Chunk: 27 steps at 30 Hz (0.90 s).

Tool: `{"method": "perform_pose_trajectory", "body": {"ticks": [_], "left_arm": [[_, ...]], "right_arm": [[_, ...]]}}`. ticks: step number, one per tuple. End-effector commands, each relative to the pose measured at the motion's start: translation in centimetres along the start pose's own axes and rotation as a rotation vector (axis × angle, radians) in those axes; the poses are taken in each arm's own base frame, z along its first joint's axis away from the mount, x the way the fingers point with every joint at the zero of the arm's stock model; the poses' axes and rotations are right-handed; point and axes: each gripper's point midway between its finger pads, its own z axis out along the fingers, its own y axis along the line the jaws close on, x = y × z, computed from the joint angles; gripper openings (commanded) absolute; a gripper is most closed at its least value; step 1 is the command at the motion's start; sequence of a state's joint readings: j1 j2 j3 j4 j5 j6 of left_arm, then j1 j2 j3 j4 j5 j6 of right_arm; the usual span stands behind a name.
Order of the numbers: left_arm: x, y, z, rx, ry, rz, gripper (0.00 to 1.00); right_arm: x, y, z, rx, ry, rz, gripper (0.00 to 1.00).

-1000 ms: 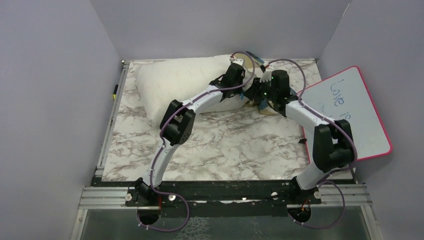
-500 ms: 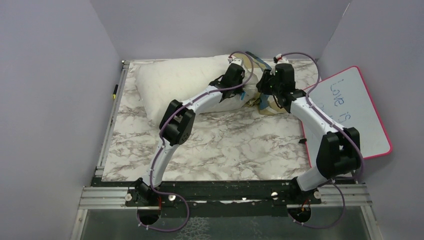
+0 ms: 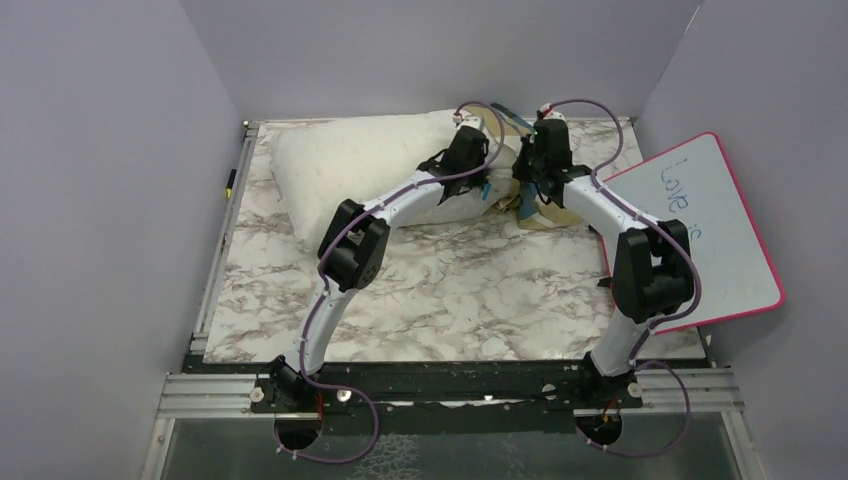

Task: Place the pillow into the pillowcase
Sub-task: Stuff the pillow into the pillowcase.

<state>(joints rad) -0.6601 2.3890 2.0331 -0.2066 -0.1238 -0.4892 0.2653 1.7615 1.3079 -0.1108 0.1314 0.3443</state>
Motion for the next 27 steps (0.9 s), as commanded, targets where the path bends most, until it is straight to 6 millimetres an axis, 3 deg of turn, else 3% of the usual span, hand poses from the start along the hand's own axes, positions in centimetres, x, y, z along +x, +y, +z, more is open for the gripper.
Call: {"method": "perform_pose_trajectory", "body": {"ticks": [1, 3, 6, 10, 13, 17, 22, 25, 27], "left_arm": [[3.9, 3.2, 0.7, -0.086, 0.102, -0.086, 0.00], [2.4, 2.6, 0.4, -0.077, 0.050, -0.174, 0.00], [1.2, 1.4, 0.4, -0.047, 0.012, -0.313, 0.00], [2.0, 1.3, 1.0, -0.057, 0.023, -0.416, 0.00], [2.3, 2.1, 1.1, -0.090, 0.016, -0.435, 0.00], [2.1, 5.0, 1.7, -0.163, 0.002, -0.480, 0.00], [-1.5, 7.0, 1.4, -0.206, -0.083, -0.519, 0.00], [-3.1, 6.7, 1.1, -0.198, -0.113, -0.558, 0.00], [-3.5, 6.5, 1.0, -0.192, -0.121, -0.591, 0.00]], "right_arm": [[-2.2, 5.5, -0.7, -0.275, -0.015, -0.021, 0.00], [-2.7, 10.7, -3.9, -0.535, 0.020, -0.027, 0.00], [-2.6, 15.5, -8.6, -0.831, 0.088, 0.075, 0.00], [-1.8, 17.0, -10.0, -0.946, 0.191, 0.160, 0.00], [-1.5, 17.3, -11.0, -0.956, 0.272, 0.208, 0.00], [-1.3, 14.6, -11.7, -0.750, 0.299, 0.151, 0.00], [3.4, 9.7, -11.4, -0.530, 0.362, 0.046, 0.00], [5.5, 9.9, -10.7, -0.575, 0.391, 0.059, 0.00], [5.7, 10.9, -9.9, -0.607, 0.432, 0.051, 0.00]]}}
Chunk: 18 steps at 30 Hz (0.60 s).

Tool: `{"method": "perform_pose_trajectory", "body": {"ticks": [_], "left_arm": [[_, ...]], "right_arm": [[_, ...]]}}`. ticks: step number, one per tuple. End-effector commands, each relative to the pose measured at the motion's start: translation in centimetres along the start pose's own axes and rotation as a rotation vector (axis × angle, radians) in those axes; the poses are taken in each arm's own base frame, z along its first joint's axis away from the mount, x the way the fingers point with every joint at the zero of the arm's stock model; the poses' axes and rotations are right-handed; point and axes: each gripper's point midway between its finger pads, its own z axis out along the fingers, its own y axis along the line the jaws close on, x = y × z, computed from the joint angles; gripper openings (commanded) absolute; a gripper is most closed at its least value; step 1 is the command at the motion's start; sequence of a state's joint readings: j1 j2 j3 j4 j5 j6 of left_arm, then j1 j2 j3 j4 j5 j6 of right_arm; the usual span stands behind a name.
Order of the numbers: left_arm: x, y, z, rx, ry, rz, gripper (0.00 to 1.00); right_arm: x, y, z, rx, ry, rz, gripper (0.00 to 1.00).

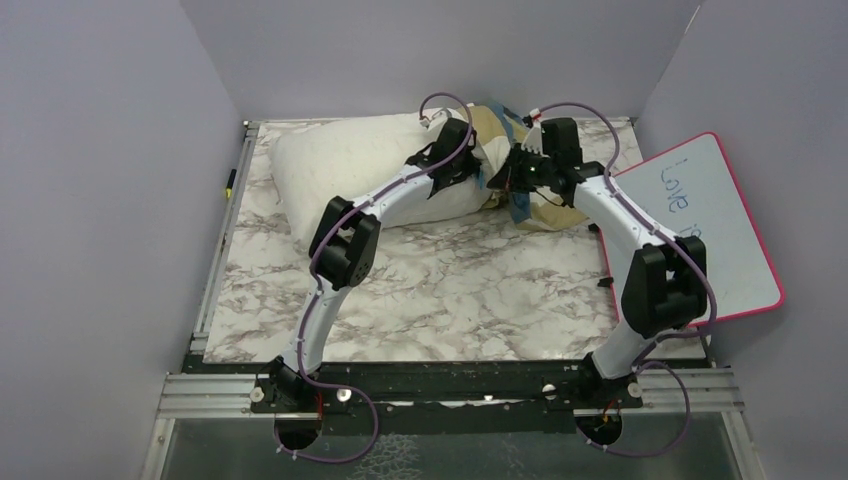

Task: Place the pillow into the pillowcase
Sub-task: Stuff the pillow into the pillowcase.

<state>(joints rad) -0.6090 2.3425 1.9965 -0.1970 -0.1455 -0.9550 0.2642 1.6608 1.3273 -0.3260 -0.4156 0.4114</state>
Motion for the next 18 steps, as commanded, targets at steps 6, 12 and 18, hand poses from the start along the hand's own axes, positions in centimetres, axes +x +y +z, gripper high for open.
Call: {"method": "perform_pose_trajectory", "body": {"ticks": [6, 12, 18], "left_arm": [[-3.6, 3.6, 1.7, -0.119, -0.117, -0.143, 0.00], [-3.8, 0.6, -1.2, -0.032, -0.044, -0.113, 0.04], [-5.6, 3.6, -9.3, -0.163, -0.046, 0.125, 0.67]], "right_arm": [[4.2, 2.1, 3.1, 0.019, 0.281, -0.033, 0.00], [6.7, -0.7, 6.6, 0.068, 0.165, 0.117, 0.00], [2.2, -1.0, 9.4, 0.064, 0.014, 0.063, 0.00]]}}
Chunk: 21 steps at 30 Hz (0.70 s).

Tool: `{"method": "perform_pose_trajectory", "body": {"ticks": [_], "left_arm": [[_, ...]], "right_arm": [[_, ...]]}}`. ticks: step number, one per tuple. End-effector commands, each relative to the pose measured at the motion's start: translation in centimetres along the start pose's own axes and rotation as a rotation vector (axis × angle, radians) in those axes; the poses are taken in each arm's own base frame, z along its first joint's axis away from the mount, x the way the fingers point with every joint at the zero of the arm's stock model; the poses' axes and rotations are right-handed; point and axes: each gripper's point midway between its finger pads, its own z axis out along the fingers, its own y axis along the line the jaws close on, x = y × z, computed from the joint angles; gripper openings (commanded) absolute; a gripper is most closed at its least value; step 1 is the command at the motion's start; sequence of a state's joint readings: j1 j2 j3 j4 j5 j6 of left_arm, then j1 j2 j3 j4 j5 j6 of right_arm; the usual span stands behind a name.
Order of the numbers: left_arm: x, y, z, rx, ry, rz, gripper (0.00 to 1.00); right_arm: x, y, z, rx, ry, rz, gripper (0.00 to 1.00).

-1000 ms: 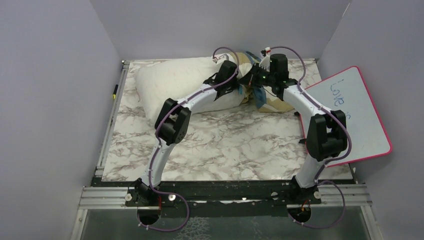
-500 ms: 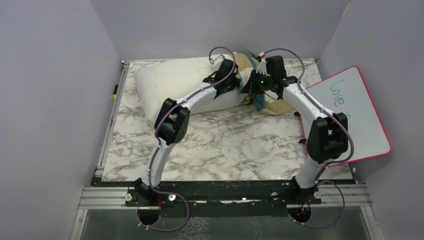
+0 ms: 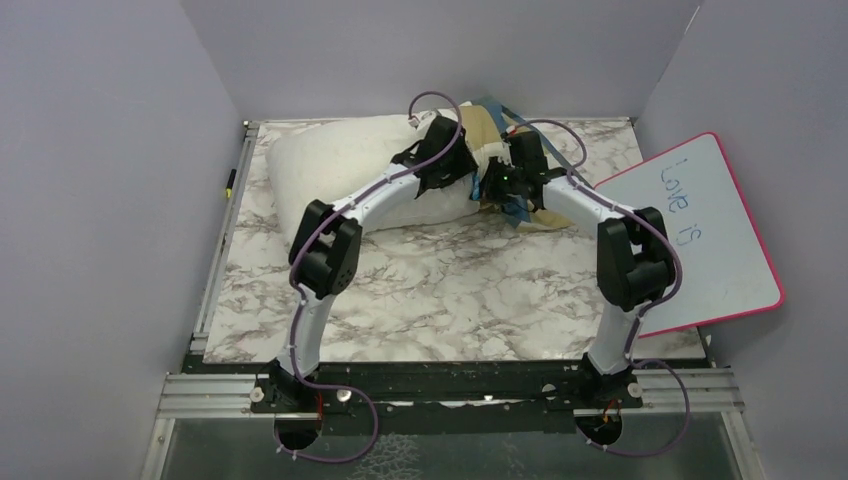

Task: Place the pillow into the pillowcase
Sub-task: Stuff the pillow into the pillowcase.

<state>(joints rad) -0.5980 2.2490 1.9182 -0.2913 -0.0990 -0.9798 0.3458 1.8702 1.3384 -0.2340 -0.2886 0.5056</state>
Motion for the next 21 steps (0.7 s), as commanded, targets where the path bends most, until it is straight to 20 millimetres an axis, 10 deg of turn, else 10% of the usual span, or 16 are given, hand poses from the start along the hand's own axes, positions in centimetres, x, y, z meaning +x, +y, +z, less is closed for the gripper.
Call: {"method": "perform_pose_trajectory", "body": {"ticks": [1, 8, 12, 16, 21], "left_arm": [[-6.1, 3.4, -8.0, -0.147, -0.144, 0.174, 0.77], [-10.1, 6.2, -15.1, -0.333, -0.236, 0.505, 0.80], [-11.4, 7.7, -15.1, -0.382, -0.236, 0.704, 0.82], [-7.3, 2.0, -12.0, -0.041, -0.051, 0.789, 0.85], [-2.7, -5.0, -11.0, 0.341, 0.000, 0.616, 0.33]], "right_arm": [[-2.3, 2.4, 2.1, -0.072, -0.060, -0.032, 0.00], [-4.3, 3.0, 2.3, -0.083, -0.089, -0.083, 0.00], [-4.4, 2.9, 2.4, -0.077, -0.080, -0.087, 0.00], [-4.6, 3.5, 1.7, -0.100, -0.095, -0.090, 0.00], [-5.7, 4.2, 0.2, -0.123, -0.130, -0.118, 0.00]]}}
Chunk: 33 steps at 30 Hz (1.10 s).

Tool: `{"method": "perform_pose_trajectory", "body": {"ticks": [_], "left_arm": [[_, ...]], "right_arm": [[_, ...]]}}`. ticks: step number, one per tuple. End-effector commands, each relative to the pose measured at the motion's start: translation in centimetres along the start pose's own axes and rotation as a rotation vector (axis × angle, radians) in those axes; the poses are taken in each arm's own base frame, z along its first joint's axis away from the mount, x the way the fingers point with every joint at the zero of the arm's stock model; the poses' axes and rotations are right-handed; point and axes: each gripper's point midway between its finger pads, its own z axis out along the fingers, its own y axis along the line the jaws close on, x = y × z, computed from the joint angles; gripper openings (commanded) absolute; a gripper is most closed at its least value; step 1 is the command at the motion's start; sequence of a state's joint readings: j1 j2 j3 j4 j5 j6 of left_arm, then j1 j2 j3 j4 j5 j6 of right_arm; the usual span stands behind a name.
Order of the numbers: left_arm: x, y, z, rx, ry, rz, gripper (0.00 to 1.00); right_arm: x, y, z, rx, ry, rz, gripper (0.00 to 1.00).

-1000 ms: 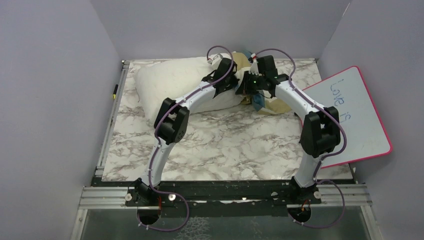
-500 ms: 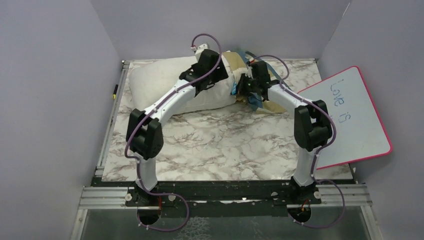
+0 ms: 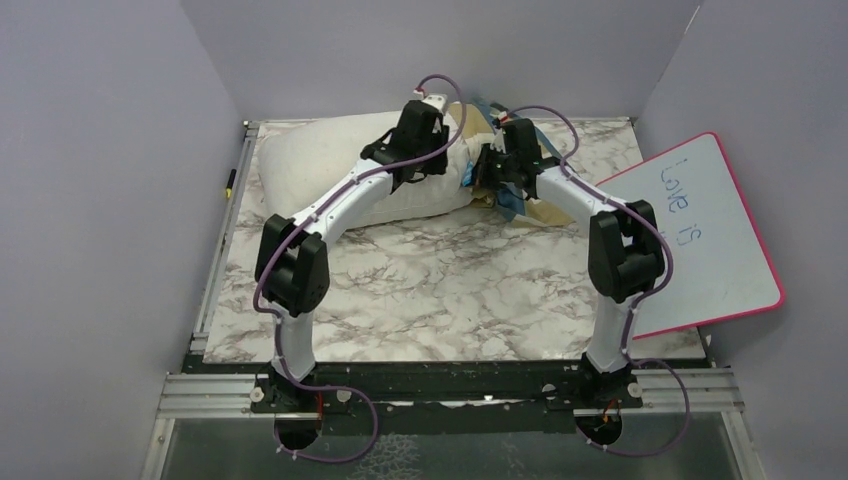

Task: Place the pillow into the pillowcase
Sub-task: Stuff the pillow into the pillowcase.

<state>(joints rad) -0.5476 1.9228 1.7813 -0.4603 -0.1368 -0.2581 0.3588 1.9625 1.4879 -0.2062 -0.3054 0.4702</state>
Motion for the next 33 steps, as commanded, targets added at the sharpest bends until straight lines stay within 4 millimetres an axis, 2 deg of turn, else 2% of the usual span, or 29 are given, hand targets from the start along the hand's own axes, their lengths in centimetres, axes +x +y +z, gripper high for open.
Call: {"method": "perform_pose_trajectory", "body": {"ticks": [1, 5, 8, 10, 12, 15, 18, 23, 25, 27, 29, 31, 33], "left_arm": [[-1.9, -9.1, -0.1, 0.430, -0.100, -0.120, 0.25], [0.2, -10.3, 3.6, 0.478, -0.069, -0.206, 0.07], [1.5, -10.9, 7.4, 0.513, -0.089, -0.309, 0.00], [3.2, -11.1, 10.3, 0.501, -0.045, -0.362, 0.00], [4.5, -11.0, 12.3, 0.460, -0.034, -0.374, 0.00], [6.2, -10.9, 13.7, 0.401, -0.033, -0.363, 0.00], [7.6, -10.3, 14.5, 0.357, -0.026, -0.375, 0.00], [8.5, -10.1, 15.4, 0.352, -0.058, -0.485, 0.00], [8.1, -10.7, 15.8, 0.369, -0.058, -0.518, 0.00], [6.9, -11.0, 15.3, 0.383, -0.072, -0.549, 0.00], [5.3, -10.0, 13.9, 0.363, -0.109, -0.549, 0.00], [3.7, -8.3, 12.5, 0.324, -0.116, -0.572, 0.00], [3.5, -6.6, 11.1, 0.287, -0.042, -0.618, 0.05]], "right_arm": [[-2.6, 1.9, -1.7, -0.072, -0.082, -0.052, 0.00], [-3.1, 3.2, -3.1, -0.142, -0.111, -0.086, 0.00], [-3.5, 4.9, -4.4, -0.219, -0.119, -0.121, 0.00], [-3.7, 6.3, -5.6, -0.271, -0.122, -0.147, 0.00], [-4.2, 7.9, -7.4, -0.329, -0.142, -0.172, 0.00], [-4.9, 9.5, -9.7, -0.373, -0.178, -0.193, 0.00], [-5.3, 10.4, -11.0, -0.393, -0.192, -0.187, 0.00], [-4.0, 13.0, -11.6, -0.549, -0.167, -0.062, 0.00], [-2.4, 13.6, -10.7, -0.562, -0.142, 0.013, 0.00], [-1.0, 13.1, -8.9, -0.510, -0.097, 0.070, 0.00], [0.4, 10.6, -7.0, -0.384, -0.074, 0.145, 0.00], [1.0, 7.4, -6.2, -0.237, -0.120, 0.176, 0.00], [1.5, 5.2, -6.0, -0.149, -0.165, 0.172, 0.00]]}}
